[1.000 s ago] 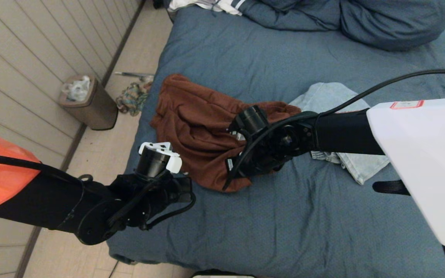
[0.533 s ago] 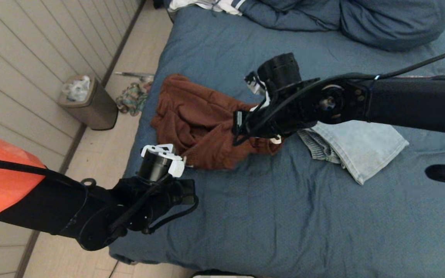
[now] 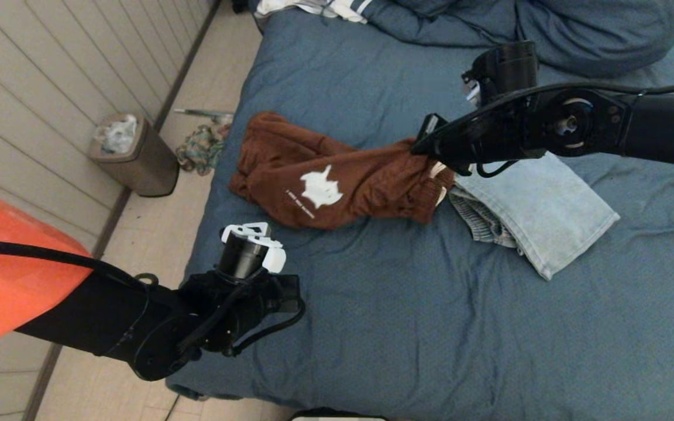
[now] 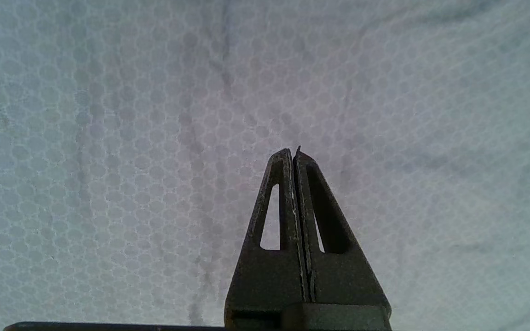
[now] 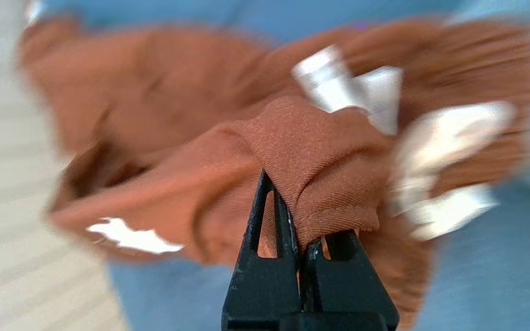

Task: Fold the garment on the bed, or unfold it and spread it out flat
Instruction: Unford the brown shorts

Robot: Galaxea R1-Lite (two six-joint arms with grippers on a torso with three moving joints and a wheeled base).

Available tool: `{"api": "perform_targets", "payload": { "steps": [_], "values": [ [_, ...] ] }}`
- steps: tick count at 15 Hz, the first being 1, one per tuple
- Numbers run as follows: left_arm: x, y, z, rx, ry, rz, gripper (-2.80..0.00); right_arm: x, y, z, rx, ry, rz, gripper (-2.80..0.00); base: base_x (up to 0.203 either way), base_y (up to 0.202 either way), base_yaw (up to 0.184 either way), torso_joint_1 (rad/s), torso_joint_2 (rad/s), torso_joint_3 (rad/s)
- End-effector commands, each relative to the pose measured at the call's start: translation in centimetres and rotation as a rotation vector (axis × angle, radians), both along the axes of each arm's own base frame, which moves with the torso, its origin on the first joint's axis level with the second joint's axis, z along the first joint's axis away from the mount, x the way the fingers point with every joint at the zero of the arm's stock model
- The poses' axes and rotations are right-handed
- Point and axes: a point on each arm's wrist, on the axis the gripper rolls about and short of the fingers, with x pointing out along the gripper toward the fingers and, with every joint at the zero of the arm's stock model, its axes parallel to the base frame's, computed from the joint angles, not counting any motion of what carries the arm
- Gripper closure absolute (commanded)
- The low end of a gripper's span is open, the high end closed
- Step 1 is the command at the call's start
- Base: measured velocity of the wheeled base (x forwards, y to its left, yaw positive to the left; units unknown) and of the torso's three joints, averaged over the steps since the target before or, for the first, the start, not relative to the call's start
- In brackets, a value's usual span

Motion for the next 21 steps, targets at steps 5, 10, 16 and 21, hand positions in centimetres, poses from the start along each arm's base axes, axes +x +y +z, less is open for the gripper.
{"api": "perform_targets", "payload": {
  "steps": [5, 10, 16, 21],
  "values": [
    [-0.1, -1.0, -1.0, 0.003, 0.003, -0.019, 0.0, 3.9, -1.9, -3.8, -0.021, 0.027, -0.107, 0.0, 0.0, 0.0, 0.0, 0.0, 0.0, 0.0],
    [-2.8, -6.1, 0.4, -0.004, -0.072, -0.186, 0.0, 3.8, -1.7, -4.0, -0.023, 0.041, -0.101, 0.0, 0.0, 0.0, 0.0, 0.0, 0.0, 0.0],
    [0.5, -8.5, 2.5, 0.046, -0.202, -0.157, -2.8, 3.6, -1.4, -4.0, -0.025, 0.042, -0.092, 0.0, 0.0, 0.0, 0.0, 0.0, 0.0, 0.0],
    [7.9, -7.3, 1.7, 0.126, -0.302, 0.026, -2.8, 2.7, -0.9, -3.5, -0.024, 0.043, -0.077, 0.0, 0.0, 0.0, 0.0, 0.0, 0.0, 0.0]
  ]
}}
